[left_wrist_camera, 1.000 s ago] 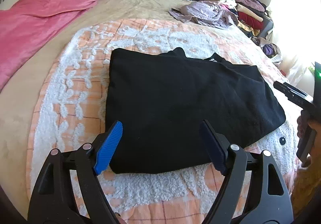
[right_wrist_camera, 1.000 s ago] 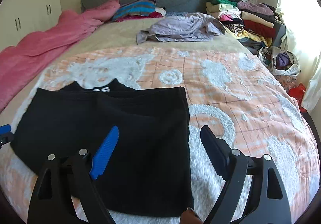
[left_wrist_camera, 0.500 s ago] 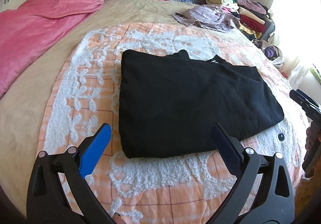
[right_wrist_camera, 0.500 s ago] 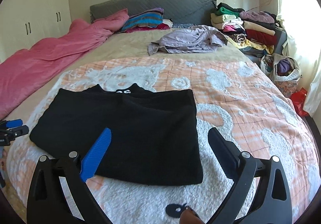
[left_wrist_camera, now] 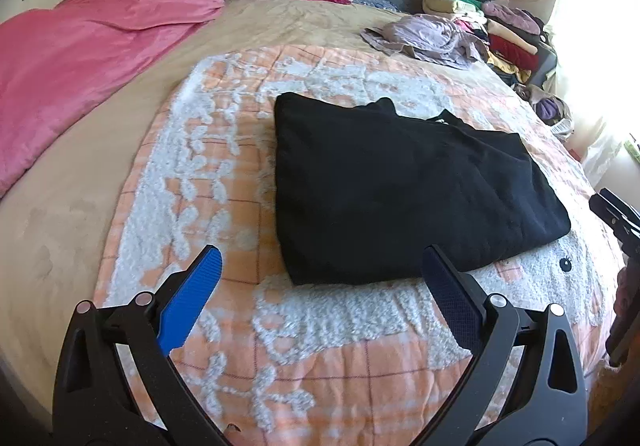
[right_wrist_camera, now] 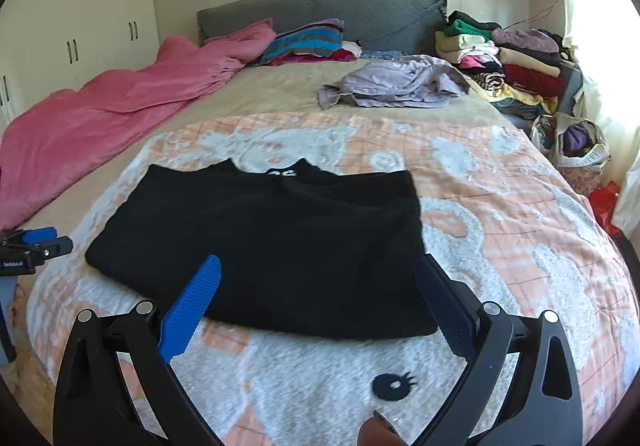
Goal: Fold small clothes
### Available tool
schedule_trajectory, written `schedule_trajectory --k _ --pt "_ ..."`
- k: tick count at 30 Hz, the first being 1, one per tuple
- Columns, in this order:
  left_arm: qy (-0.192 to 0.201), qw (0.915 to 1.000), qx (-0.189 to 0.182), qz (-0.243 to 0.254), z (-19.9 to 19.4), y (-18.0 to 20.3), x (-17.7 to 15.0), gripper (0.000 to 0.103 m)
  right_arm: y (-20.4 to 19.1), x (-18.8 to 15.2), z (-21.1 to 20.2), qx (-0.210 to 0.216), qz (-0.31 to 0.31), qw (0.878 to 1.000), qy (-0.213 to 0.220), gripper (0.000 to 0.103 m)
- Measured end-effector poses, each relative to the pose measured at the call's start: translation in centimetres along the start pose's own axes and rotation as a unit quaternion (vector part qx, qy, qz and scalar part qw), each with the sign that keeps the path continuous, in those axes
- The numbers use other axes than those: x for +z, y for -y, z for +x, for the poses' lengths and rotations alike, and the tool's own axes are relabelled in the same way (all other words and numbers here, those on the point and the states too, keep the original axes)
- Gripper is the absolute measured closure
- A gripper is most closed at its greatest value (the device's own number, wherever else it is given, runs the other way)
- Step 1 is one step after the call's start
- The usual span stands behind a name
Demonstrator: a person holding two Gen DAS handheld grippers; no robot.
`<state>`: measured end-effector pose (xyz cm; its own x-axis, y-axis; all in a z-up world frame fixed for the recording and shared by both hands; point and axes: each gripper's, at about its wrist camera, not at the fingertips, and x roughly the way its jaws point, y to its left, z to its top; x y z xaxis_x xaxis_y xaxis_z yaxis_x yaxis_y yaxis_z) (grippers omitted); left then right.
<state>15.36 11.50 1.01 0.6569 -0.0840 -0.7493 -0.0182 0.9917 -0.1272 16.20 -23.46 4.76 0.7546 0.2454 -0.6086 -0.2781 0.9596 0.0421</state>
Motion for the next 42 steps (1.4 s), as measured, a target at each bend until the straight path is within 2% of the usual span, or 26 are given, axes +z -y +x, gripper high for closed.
schedule_trajectory --k 9,26,42 --pt "-0.001 0.9999 0.003 -0.01 -0.8 -1.6 -0.8 0.01 -2.9 -0.3 -0.2 0.022 -0.008 1.0 -0.001 0.005" --pt "-0.012 0.9983 0.026 -0.05 -1.3 -6.4 -2.7 0.01 -9.5 -1.5 1.0 0.053 -0.063 0.997 -0.014 0.005" --pt "-0.004 0.9965 0.048 -0.069 -1.1 -8.9 -1.4 0.01 -15.3 -1.6 3.4 0.093 -0.124 0.988 -0.028 0.005"
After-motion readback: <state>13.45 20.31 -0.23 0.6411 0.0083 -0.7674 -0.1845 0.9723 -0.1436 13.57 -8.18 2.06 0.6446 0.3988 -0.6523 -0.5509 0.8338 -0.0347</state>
